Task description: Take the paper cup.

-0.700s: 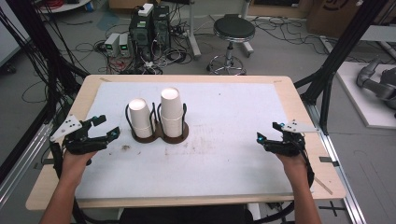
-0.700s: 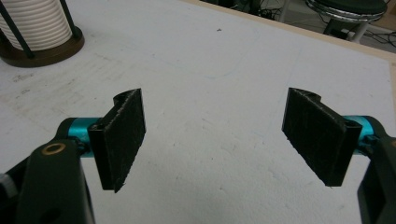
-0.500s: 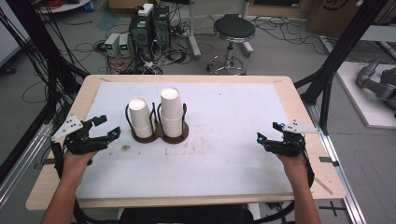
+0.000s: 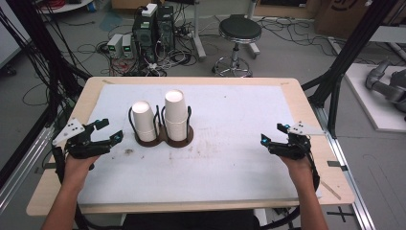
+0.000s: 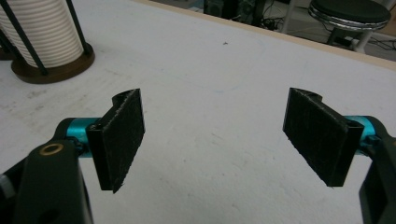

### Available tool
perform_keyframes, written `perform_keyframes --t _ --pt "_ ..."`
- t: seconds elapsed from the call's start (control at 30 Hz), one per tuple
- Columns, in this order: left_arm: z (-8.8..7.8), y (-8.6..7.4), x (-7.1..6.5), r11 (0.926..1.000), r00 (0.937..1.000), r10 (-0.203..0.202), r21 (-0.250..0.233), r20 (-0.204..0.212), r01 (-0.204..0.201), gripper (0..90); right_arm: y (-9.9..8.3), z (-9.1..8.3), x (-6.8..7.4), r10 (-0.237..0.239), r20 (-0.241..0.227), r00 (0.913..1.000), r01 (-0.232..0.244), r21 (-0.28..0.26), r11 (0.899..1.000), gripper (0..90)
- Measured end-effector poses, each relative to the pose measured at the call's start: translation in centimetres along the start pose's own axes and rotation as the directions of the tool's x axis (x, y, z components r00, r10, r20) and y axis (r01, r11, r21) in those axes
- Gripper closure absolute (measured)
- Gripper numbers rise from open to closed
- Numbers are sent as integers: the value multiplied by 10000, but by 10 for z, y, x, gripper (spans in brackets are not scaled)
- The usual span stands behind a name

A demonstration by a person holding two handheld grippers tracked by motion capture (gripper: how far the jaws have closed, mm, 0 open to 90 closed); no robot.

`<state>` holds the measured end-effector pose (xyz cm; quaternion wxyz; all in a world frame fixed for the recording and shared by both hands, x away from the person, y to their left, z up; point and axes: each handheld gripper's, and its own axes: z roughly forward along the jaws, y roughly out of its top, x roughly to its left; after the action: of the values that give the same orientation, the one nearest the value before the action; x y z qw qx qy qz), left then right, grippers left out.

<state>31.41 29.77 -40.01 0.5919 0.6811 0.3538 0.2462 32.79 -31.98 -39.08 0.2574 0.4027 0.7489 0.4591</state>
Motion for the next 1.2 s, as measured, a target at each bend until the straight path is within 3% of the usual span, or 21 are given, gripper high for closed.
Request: perform_keyframes --t 0.27,0.7,0.77,1.1,1.2 --pt "-1 -1 -1 10000 10000 -8 22 23 8 212 7 8 19 -210 -537 9983 206 -78 9998 211" --pt "-1 -1 1 10000 10000 -29 48 23 29 212 26 23 47 -582 -1236 9906 470 -913 9947 254" --pt "0 -1 1 10000 10000 -60 33 41 60 212 31 31 57 -800 -1469 9859 679 -856 9940 266" --pt "1 -2 1 9999 9999 -88 52 74 87 212 41 47 76 -1186 -2009 9724 1014 -940 9904 358" --pt "1 -2 0 9999 9999 -80 71 80 80 212 47 55 86 -1399 -2299 9631 1200 -983 9879 407"
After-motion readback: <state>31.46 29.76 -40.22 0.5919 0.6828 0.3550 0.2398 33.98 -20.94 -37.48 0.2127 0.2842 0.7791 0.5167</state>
